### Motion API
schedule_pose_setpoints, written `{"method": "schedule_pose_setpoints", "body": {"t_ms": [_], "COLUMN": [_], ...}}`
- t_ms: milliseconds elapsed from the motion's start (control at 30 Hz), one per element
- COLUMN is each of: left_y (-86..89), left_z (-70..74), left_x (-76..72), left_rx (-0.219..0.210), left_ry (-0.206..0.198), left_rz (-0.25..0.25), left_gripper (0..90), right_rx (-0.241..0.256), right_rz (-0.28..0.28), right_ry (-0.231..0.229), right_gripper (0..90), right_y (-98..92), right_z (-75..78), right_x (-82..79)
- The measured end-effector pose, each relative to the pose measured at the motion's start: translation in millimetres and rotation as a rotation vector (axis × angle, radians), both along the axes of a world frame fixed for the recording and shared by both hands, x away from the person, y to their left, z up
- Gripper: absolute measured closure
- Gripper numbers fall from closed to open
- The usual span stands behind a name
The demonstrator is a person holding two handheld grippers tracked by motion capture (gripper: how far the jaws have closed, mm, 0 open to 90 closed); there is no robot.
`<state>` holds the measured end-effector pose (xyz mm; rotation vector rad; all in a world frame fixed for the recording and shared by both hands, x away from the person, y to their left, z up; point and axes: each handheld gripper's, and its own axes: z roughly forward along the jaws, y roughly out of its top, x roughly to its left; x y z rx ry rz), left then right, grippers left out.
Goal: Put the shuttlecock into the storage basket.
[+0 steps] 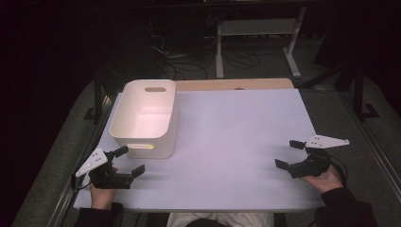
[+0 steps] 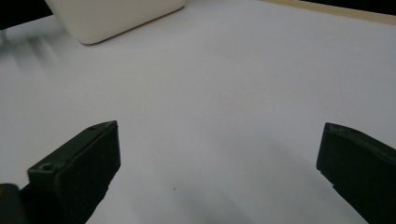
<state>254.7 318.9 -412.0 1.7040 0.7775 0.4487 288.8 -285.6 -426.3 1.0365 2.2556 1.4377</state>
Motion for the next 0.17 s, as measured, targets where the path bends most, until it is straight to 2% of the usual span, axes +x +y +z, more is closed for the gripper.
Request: {"method": "schedule_pose_setpoints", "body": {"t_ms": [167], "left_y": [0.0], "left_z": [0.3], "left_x": [0.1], "left_rx": [-0.007], "left_ry": [-0.003], "left_rz": [-0.002], "left_gripper": [0.0], "right_rx": [0.012], "right_rz": [-0.013], "right_ry": [0.011], "right_gripper": [0.0], "right_y": [-2.7], "right_z": [-2.5], "right_x": [-0.2]}}
